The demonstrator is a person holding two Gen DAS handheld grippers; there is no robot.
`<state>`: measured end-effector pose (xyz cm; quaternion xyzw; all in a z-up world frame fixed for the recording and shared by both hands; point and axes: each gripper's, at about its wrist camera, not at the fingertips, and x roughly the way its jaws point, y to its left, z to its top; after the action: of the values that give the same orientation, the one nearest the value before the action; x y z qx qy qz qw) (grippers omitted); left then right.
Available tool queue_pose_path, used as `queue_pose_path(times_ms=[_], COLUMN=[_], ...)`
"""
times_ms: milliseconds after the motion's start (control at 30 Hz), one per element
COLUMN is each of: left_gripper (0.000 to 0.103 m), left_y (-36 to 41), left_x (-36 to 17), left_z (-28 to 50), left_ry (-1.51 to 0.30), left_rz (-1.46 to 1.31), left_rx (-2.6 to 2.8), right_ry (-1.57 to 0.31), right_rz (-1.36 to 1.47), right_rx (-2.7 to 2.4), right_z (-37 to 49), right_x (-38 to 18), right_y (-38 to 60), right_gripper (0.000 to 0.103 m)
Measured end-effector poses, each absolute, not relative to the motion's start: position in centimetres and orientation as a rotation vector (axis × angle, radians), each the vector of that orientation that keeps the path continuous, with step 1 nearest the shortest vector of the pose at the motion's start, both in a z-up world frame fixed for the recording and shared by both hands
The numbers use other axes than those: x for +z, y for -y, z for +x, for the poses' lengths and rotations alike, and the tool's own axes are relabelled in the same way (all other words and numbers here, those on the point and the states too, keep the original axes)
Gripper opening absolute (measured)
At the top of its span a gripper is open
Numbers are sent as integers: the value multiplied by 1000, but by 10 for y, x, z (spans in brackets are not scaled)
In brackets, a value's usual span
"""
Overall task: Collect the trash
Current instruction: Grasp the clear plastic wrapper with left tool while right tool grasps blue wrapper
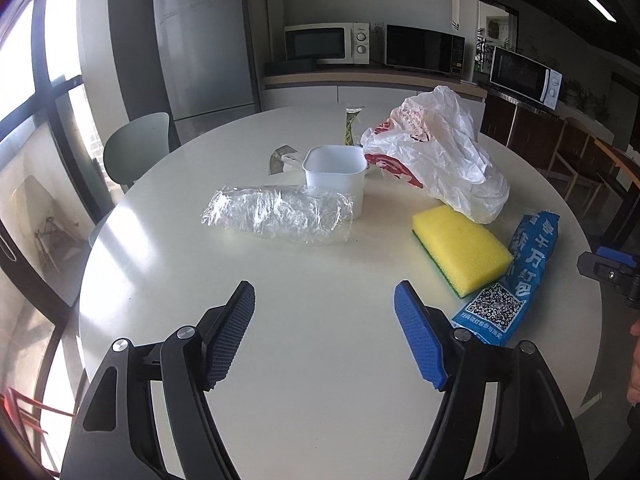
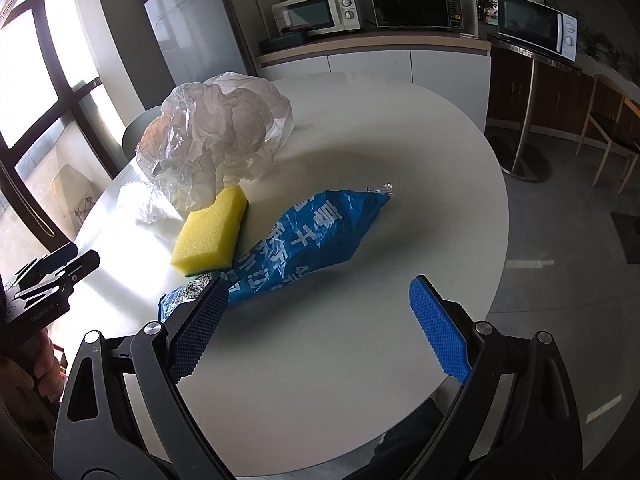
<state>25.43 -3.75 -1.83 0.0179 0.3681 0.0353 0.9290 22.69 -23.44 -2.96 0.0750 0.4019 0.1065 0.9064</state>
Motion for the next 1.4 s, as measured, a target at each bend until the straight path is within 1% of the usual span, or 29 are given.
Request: queue_pose_path(times_ms=[233,467,533,567,600,733,767,800,833,867,900,933,967,1033,1067,1100,1400], left_gripper=[73,73,73,73,73,71,67,63,60,55,50,47,42,32,24,12,10], left_y=[47,56,58,58,58,56,56,56,55,55,53,53,53,53,51,50,30], left_x=[-28,-30,-31,-32,-33,-39,-40,-40,-40,-40,-40,-40,-40,-40,-39,-38,-26], left_z=[291,322,331,335,339,350,351,353,354,356,357,358,359,357,355,353,324], left_ry=[-797,-817,-823,-828,-835,-861,-860,-857,-859,-861,-863,-863,-861,-853,-849,-847,-814], left_rz=[56,82,101,107,111,119,127,136,141,141,138,138,141,154,155,148,20], left_rx=[108,134,150,155,159,159,168,177,181,182,181,181,177,172,172,168,98], right_ry=[-866,-927,-943,-952,-946,-958,-962,-967,-969,-971,-971,-969,-967,-962,-957,-951,-898], right_rz=[179,189,201,205,202,203,198,190,181,172,165,161,158,154,150,147,138], right_rx=[209,210,218,222,221,236,241,246,254,260,268,275,279,287,290,294,315], right_z=[263,294,300,303,304,310,311,312,312,312,312,312,311,308,307,304,276], right_x=[-40,-56,-61,-63,-63,-63,-63,-64,-64,-65,-66,-67,-67,-67,-66,-65,-44], right_y=[238,237,236,236,236,233,232,230,227,225,223,223,221,221,220,219,214], right_gripper=[87,79,75,71,70,50,40,35,28,20,17,11,6,2,2,1,1])
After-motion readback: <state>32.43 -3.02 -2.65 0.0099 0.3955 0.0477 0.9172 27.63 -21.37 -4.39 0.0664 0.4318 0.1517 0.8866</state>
